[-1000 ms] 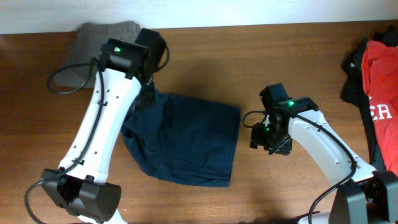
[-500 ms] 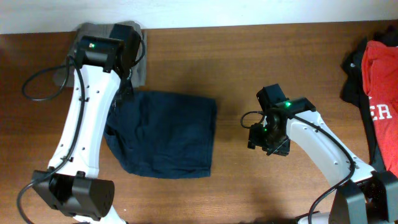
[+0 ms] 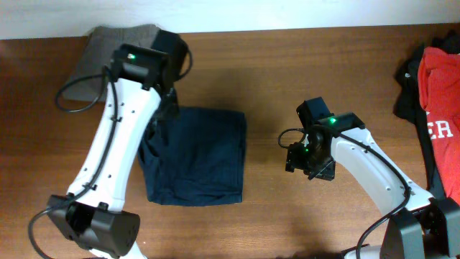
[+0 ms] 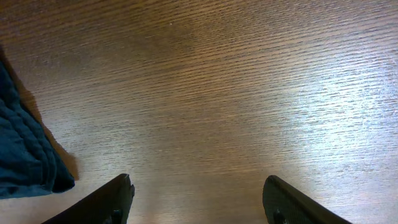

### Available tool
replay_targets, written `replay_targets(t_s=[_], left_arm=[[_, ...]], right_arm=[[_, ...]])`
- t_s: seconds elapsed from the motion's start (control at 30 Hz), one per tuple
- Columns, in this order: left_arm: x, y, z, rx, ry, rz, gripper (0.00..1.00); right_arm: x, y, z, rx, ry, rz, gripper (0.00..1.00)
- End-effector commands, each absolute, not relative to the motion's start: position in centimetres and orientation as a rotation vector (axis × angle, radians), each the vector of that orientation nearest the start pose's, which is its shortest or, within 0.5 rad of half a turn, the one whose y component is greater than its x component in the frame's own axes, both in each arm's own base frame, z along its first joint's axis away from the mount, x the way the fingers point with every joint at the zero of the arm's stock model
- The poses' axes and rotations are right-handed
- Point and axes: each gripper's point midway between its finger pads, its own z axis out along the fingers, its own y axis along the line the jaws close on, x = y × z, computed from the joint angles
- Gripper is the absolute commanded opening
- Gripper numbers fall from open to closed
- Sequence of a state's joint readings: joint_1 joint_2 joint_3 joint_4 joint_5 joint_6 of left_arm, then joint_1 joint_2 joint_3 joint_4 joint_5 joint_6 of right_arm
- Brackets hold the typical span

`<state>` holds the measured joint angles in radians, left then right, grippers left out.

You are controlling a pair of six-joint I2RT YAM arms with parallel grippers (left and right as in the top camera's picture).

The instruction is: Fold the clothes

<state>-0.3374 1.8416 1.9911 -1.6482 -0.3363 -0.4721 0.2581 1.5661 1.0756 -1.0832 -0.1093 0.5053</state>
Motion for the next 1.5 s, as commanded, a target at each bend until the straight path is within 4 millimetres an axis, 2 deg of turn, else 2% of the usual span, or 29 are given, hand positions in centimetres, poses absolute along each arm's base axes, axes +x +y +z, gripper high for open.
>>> replay_targets(t_s=[0.0,0.2,0.43,0.6,0.93,1.1,1.47], left_arm=[[33.7,-8.0,22.6,-0.146,2.92,0.362,0.01],[32.9,-9.9,21.3,-0.063,2.952,0.349,0.01],[32.2,-11.5,17.7,0.001,3.002,0.341,0.01],[32.1,-12.1,16.2,0.008,3.021,0.311,0.01],[32.7,-14.4,16.0,0.04,2.996,0.195,0.01],[32.6,-14.7,16.0,0.044,3.0,0.177,0.01],[32.6,-16.9,15.9,0.056,3.016,0.006,0.01]], right_arm=[[25.3,8.8,7.4,0.391,3.137,0.157,0.72],[25.3,8.8,7.4,0.391,3.136,0.158,0.72],[25.3,8.8,7.4,0.391,3.136,0.157,0.72],[25.5,8.8,7.4,0.39,3.128,0.164,0.72],[25.8,9.1,7.5,0.387,3.119,0.187,0.72],[25.8,9.1,7.5,0.387,3.118,0.187,0.73],[26.2,9.5,7.5,0.383,3.105,0.219,0.73]])
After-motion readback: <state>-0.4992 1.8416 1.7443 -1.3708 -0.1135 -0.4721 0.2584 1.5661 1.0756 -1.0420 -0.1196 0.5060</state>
